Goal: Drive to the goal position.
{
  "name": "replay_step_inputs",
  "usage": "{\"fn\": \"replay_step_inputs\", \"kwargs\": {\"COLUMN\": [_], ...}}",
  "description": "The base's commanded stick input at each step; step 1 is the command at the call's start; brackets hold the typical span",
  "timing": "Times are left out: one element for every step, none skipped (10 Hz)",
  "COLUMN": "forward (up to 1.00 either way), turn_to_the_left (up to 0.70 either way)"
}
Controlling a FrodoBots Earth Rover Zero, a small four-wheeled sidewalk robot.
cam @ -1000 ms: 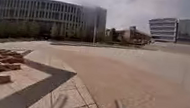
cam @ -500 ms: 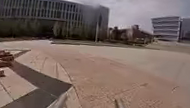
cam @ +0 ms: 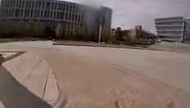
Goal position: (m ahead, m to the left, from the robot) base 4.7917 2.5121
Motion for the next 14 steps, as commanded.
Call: {"fn": "replay_step_inputs", "kwargs": {"forward": [1.00, 1.00, 1.00, 1.00, 1.00, 1.00, 1.00, 1.00, 1.00, 1.00, 1.00, 1.00, 1.00, 1.00], "turn_to_the_left": [0.02, 0.02, 0.02, 0.02, 0.02, 0.02, 0.02, 0.02, 0.09, 0.42, 0.24, 0.02, 0.02, 0.02]}}
